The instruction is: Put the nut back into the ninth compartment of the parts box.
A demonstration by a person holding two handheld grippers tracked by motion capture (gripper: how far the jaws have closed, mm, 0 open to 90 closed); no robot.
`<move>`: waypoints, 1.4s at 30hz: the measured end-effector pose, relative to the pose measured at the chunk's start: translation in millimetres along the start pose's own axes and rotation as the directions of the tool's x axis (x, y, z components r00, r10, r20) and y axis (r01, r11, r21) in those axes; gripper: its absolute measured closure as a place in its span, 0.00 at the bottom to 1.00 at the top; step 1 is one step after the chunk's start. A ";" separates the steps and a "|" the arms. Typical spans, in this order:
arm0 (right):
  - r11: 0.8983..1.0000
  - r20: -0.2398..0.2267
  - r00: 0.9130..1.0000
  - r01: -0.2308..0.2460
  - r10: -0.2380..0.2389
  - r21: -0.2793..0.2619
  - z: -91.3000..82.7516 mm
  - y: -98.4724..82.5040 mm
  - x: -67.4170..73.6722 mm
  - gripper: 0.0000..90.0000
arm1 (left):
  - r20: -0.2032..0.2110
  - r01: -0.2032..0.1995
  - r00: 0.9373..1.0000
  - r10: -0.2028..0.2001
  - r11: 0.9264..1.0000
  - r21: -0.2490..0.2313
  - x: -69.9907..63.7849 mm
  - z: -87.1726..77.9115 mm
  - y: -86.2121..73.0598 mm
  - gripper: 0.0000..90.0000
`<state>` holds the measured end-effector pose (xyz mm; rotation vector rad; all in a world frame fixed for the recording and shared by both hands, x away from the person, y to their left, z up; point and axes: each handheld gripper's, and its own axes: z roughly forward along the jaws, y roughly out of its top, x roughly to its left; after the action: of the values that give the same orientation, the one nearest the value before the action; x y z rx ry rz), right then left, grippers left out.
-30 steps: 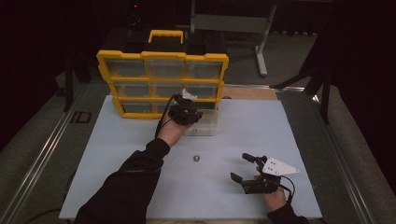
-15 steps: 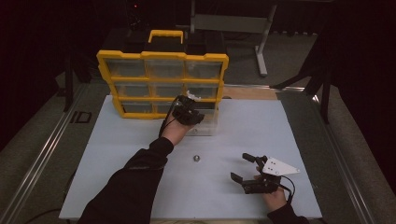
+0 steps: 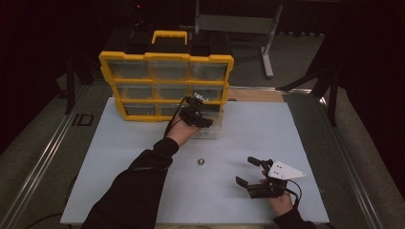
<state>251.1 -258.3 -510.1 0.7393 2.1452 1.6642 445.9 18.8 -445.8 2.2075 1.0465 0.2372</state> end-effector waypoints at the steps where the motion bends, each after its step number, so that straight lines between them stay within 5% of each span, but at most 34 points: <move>1: 1.000 0.001 1.000 -0.002 0.002 -0.001 -0.3 0.0 -0.1 0.15 | -0.003 0.001 1.000 -0.001 1.000 -0.001 -0.5 -1.0 0.6 0.44; 12: 1.000 0.002 1.000 -0.005 0.005 -0.001 -0.7 0.2 -0.2 0.15 | 0.012 0.004 1.000 -0.004 1.000 -0.026 -4.7 -20.2 3.3 0.10; 19: 1.000 0.005 1.000 -0.004 0.004 -0.002 -0.7 0.3 -0.3 0.15 | 0.020 -0.017 1.000 0.018 0.999 -0.047 -8.5 -37.9 -3.0 0.01; 42: 1.000 0.005 1.000 -0.002 0.002 -0.001 -0.2 0.8 0.4 0.15 | 0.098 -0.111 0.988 0.121 0.989 -0.098 -24.1 -80.8 -45.2 0.00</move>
<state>250.8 -258.1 -509.3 0.7442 2.1413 1.6626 367.7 61.5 -410.9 2.1750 0.8355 0.2162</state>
